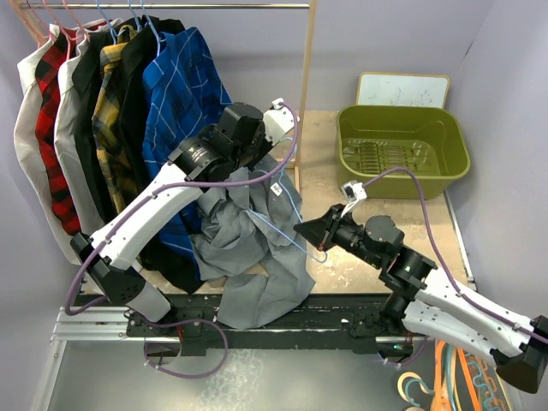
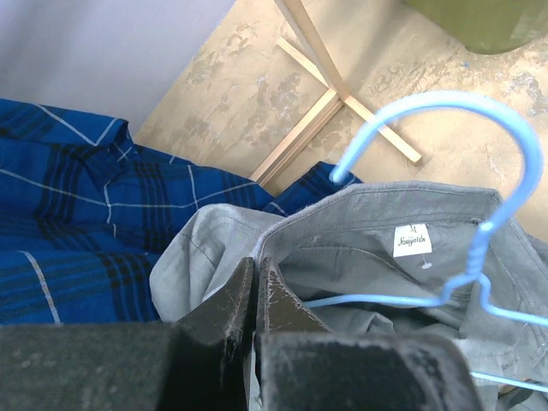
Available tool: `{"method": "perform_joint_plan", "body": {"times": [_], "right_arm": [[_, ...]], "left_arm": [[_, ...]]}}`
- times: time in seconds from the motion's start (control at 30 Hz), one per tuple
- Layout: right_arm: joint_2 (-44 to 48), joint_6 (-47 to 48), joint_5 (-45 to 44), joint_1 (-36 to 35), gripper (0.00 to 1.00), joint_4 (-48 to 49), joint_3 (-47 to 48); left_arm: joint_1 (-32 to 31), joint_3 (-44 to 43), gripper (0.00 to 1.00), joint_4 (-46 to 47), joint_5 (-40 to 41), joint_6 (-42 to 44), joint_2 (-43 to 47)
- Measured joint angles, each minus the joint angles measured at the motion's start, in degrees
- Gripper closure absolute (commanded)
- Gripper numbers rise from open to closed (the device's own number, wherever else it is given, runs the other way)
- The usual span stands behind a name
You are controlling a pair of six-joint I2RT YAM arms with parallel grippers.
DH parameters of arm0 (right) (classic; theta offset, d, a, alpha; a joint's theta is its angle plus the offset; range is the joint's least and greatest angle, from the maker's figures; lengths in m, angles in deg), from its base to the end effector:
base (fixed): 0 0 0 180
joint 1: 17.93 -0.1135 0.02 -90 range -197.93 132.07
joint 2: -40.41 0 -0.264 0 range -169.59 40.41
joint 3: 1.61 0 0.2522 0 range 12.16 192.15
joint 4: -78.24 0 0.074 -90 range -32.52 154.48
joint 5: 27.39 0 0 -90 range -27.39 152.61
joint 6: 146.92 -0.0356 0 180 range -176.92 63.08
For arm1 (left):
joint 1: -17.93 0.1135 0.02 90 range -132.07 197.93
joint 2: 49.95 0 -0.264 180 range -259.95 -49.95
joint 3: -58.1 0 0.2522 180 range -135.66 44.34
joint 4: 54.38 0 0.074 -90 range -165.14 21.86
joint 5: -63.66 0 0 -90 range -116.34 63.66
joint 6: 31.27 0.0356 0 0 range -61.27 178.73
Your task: Place the shirt on the hanger
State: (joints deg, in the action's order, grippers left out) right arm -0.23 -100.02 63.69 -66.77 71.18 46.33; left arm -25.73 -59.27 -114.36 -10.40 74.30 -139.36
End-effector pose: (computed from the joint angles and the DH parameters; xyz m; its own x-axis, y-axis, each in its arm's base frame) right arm 0.1176 0.1355 0.3179 -0.5208 0.4422 -0.7302 -0.5606 0.4680 0.6832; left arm 0.2468 -0.2220 0.4383 -0.2365 0.5825 -0.7777 0.5802 0.7267 0.3678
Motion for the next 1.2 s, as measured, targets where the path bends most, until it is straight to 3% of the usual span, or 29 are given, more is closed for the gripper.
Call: {"method": "perform_joint_plan", "body": {"times": [0.47,1.0,1.2], "right_arm": [[8.3,-1.0,-12.3,-2.6,1.0,3.5,-3.5],[-11.7,0.2,-10.7,-3.9,1.0,26.8,-3.6],[-12.5,1.5,-13.9,-4.2,1.0,29.7,-3.7]], "left_arm": [[1.5,1.3,1.0,-1.5,-5.8,-0.9,2.7],[2.8,-8.3,1.0,-8.8,-22.1,-4.3,2.8],[3.2,-6.0,1.0,-9.1,-25.9,-4.0,3.2]]}}
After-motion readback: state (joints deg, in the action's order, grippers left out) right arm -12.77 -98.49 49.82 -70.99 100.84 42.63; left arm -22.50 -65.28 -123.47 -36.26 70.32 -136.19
